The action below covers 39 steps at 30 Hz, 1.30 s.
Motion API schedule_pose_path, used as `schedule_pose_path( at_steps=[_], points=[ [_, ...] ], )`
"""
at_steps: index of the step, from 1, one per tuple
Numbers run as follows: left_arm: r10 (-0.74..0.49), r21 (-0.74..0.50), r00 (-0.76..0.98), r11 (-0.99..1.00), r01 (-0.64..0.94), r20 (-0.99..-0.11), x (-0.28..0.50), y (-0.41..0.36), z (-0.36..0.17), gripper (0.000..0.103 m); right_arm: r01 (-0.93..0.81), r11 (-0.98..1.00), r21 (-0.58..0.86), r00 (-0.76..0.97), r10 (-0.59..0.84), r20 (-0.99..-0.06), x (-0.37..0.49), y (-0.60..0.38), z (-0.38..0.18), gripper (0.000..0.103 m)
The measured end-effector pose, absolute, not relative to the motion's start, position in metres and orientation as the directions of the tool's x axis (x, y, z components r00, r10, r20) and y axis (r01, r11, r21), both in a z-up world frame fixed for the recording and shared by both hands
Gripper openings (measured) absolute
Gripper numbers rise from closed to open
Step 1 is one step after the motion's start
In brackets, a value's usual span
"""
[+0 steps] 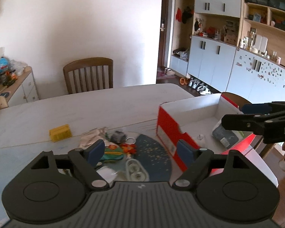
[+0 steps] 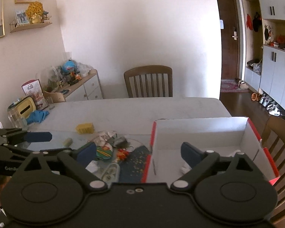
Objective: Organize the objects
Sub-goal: 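Withdraw both tools from the shoebox back over the table, then grasp the teal sharpener with the left tool while the right tool grasps the tape dispenser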
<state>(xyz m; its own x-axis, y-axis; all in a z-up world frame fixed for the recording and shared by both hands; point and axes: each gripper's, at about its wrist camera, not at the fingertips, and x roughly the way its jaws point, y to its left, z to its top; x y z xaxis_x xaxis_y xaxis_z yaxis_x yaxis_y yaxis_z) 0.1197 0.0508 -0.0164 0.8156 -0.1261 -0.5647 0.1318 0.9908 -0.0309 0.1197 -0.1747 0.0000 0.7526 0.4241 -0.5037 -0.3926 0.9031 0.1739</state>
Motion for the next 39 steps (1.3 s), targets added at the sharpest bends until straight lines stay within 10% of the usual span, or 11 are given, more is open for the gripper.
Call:
schedule_pose_path(
  at_steps=[9,39],
  points=[
    [-0.182,-0.075,0.791,0.983,0.17,-0.584,0.106,0.091,-0.031,0.103,-0.387,0.911,0.141,0.768,0.403,-0.497,0.102,-0.134,-0.008,0.101],
    [-0.166,-0.031,0.69,0.979,0.203,-0.704,0.11,0.15,-0.127,0.103,-0.406,0.913,0.019,0.699,0.324,-0.637,0.131,-0.036,-0.072,0.102]
  ],
)
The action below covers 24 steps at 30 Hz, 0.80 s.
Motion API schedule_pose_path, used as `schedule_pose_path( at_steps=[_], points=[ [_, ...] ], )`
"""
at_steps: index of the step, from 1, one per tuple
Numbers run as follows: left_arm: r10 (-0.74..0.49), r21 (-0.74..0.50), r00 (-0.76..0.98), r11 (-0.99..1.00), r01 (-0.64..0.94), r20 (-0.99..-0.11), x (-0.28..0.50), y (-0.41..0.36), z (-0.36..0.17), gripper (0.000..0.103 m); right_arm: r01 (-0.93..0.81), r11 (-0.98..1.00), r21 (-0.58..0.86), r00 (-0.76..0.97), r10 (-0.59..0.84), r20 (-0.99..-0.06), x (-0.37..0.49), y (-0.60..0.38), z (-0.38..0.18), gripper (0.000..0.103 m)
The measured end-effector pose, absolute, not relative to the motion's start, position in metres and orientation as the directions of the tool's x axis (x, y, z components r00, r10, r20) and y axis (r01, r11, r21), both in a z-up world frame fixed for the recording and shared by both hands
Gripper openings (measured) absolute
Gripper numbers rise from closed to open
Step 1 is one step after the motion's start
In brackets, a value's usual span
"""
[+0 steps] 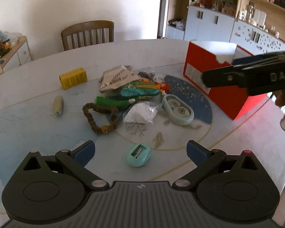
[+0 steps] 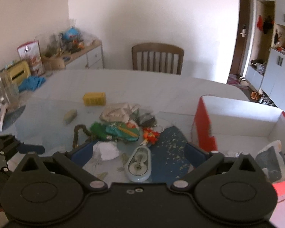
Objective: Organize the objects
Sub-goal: 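Grasp the teal sharpener with the left tool while the right tool grasps the tape dispenser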
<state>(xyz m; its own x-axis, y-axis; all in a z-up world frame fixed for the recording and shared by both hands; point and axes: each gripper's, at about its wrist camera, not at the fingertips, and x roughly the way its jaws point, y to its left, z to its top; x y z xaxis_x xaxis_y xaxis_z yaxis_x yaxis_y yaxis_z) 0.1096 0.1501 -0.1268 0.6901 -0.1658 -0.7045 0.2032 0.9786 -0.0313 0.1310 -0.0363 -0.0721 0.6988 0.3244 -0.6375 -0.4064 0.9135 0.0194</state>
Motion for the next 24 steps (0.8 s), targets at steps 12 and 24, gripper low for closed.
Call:
schedule_pose_path(
  at_steps=[12,24],
  points=[
    [-0.142,0.007,0.684,0.978,0.21,-0.715,0.12,0.152,-0.146,0.103,-0.428,0.904,-0.014,0.623,0.284,-0.729,0.163,-0.014,-0.12,0.096],
    [-0.15,-0.038,0.649,0.982,0.184,-0.746,0.133,0.156,-0.158,0.102,-0.391,0.92,0.021,0.545,0.25,-0.8,0.19,-0.01,-0.149,0.083]
  ],
)
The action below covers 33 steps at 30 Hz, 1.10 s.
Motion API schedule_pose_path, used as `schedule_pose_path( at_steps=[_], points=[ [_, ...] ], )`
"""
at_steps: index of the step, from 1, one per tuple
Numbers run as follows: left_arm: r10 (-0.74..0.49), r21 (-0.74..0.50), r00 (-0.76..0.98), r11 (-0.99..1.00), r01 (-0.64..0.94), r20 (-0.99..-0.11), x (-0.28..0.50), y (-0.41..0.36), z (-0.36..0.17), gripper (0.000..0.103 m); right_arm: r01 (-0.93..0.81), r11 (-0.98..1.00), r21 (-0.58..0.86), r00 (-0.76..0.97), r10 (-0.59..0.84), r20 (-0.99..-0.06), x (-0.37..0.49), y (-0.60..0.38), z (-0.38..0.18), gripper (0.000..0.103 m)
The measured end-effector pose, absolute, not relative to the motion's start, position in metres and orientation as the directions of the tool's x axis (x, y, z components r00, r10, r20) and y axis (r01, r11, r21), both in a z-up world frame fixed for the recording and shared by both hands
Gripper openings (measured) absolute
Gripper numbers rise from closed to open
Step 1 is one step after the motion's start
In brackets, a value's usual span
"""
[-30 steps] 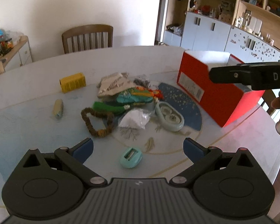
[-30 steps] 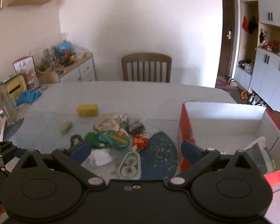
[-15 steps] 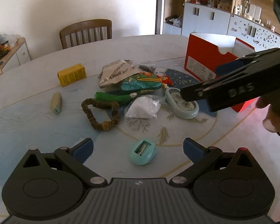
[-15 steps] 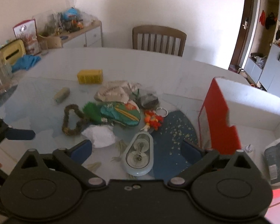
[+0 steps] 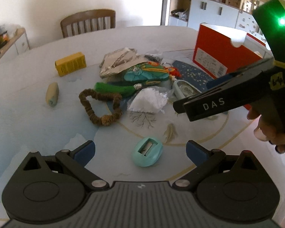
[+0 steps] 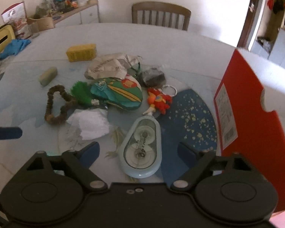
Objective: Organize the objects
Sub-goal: 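Grasp the teal sharpener with the left tool while the right tool grasps the tape dispenser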
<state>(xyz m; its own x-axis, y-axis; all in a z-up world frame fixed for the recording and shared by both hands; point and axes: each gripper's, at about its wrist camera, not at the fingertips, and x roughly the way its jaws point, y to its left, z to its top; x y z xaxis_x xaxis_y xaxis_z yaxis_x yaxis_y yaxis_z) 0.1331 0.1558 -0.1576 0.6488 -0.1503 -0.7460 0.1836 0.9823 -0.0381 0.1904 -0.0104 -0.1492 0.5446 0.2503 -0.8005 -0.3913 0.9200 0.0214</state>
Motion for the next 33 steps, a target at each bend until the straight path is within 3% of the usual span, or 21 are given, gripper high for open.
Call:
schedule_pose_path(
  at_steps=[4,16,23,33],
  points=[
    [-0.152,-0.045,0.646,0.983,0.179,-0.748,0.135,0.158,-0.158,0.096,-0.385,0.922,0.032,0.531,0.25,-0.809,0.194,-0.008,-0.153,0.075],
    [-0.179,-0.04,0.622,0.972,0.23,-0.763,0.136,0.152,-0.161,0.058,-0.39,0.92,0.031,0.531,0.252,-0.809,0.197,-0.006,-0.155,0.053],
    [-0.15,0.002,0.607,0.97,0.242,-0.781,0.136,0.144,-0.163,0.035,-0.391,0.919,0.045,0.523,0.263,-0.811,0.198,-0.011,-0.154,0.05],
    [-0.137,0.014,0.612,0.972,0.234,-0.779,0.133,0.138,-0.155,0.034,-0.374,0.921,0.109,0.515,0.304,-0.801,0.186,-0.03,-0.139,0.05]
  ],
)
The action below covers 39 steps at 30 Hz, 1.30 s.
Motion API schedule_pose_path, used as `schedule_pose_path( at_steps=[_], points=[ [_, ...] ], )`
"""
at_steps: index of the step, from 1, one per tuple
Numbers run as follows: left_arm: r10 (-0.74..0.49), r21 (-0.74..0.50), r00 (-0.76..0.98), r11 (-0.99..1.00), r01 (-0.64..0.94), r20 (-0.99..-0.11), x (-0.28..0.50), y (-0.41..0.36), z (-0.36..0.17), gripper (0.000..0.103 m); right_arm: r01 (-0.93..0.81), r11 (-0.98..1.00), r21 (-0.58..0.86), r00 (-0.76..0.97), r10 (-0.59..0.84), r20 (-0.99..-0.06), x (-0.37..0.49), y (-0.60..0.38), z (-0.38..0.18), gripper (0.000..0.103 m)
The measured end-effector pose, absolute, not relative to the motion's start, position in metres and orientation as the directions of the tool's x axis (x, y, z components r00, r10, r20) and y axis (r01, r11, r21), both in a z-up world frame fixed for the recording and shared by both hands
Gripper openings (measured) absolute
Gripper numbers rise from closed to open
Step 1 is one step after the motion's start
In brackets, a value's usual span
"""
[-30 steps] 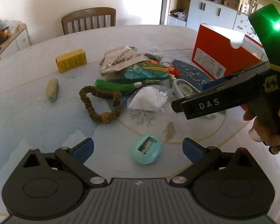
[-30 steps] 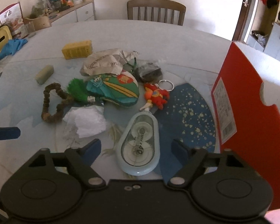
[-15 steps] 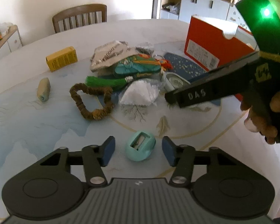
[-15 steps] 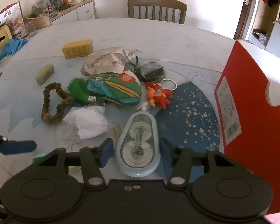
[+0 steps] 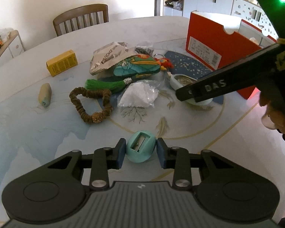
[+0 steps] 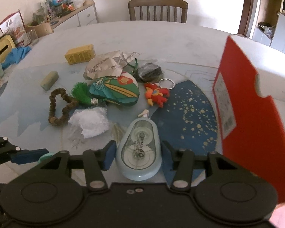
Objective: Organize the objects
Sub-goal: 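Grasp the teal sharpener with the left tool while the right tool grasps the tape dispenser, then carry sharpener and tape dispenser into the shoebox and open both tools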
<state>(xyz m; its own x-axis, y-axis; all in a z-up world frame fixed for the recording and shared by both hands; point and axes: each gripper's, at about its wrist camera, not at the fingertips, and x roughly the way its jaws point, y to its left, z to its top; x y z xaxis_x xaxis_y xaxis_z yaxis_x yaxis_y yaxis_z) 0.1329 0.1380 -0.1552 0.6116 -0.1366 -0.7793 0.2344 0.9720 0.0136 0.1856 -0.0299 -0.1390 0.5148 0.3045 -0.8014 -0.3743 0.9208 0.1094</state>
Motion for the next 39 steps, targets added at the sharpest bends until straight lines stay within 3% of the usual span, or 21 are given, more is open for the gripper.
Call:
schedule_pose_path(
  at_steps=[24,39],
  points=[
    [-0.193,-0.066,0.659,0.975,0.212,-0.727,0.14,0.093,-0.074,0.034,-0.408,0.895,0.181,0.606,0.414,-0.68,0.152,-0.096,-0.037,0.05],
    [-0.253,-0.046,0.69,0.952,0.303,-0.678,0.176,0.006,-0.044,0.034,-0.321,0.932,0.168,0.676,0.349,-0.649,0.167,-0.184,-0.029,0.05]
  ],
)
